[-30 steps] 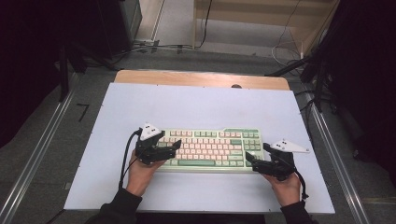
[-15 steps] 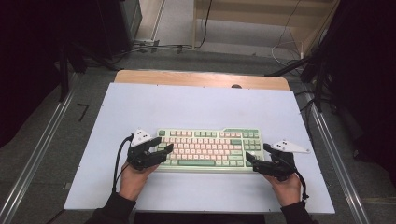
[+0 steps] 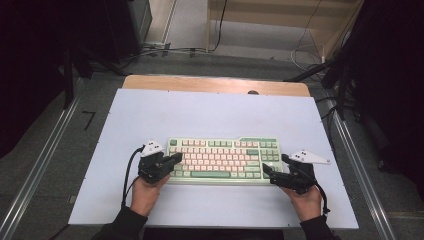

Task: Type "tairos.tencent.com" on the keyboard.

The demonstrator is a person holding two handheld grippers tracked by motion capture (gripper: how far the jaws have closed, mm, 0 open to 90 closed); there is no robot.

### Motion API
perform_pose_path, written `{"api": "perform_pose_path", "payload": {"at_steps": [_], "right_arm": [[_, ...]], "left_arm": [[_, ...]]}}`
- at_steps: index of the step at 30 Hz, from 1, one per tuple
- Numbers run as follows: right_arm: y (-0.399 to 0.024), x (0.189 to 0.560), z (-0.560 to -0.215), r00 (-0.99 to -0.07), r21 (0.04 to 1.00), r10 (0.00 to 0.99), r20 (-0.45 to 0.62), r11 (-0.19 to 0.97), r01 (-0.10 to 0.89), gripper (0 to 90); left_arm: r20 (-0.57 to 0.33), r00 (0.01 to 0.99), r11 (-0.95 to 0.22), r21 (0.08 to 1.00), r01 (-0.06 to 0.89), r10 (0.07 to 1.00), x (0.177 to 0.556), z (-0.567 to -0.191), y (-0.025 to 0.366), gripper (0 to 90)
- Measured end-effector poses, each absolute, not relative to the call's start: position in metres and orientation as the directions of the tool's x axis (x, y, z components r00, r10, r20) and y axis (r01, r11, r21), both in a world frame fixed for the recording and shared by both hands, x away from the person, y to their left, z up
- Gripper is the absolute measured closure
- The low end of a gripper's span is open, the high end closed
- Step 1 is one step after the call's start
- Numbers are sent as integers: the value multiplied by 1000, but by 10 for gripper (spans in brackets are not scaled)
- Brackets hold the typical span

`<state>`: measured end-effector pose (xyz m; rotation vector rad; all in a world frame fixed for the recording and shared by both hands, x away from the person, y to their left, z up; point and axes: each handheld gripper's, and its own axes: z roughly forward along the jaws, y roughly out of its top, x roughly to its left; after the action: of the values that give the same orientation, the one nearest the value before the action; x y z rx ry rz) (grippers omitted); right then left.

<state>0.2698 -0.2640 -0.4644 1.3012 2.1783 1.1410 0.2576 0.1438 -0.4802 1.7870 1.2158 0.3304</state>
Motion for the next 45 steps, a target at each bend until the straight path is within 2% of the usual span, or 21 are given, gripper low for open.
{"api": "perform_pose_path", "payload": {"at_steps": [12, 36, 39, 42, 45], "right_arm": [[-264, 270, -465, -515, 785, 852, 93, 255, 564, 172], [-263, 270, -465, -519, 784, 850, 90, 261, 563, 172], [-262, 270, -465, -520, 784, 849, 89, 263, 562, 172], [-263, 270, -466, -519, 785, 850, 89, 261, 562, 172], [-264, 271, -466, -518, 783, 850, 94, 258, 565, 172]], "left_arm": [[-222, 467, -137, 773, 619, 856, 262, -487, 138, 900], [-219, 461, -157, 747, 646, 860, 267, -492, 134, 900], [-233, 465, -133, 767, 628, 854, 264, -489, 135, 896], [-236, 476, -117, 791, 600, 847, 261, -484, 136, 763], [-235, 473, -84, 824, 560, 849, 258, -479, 137, 553]]}}
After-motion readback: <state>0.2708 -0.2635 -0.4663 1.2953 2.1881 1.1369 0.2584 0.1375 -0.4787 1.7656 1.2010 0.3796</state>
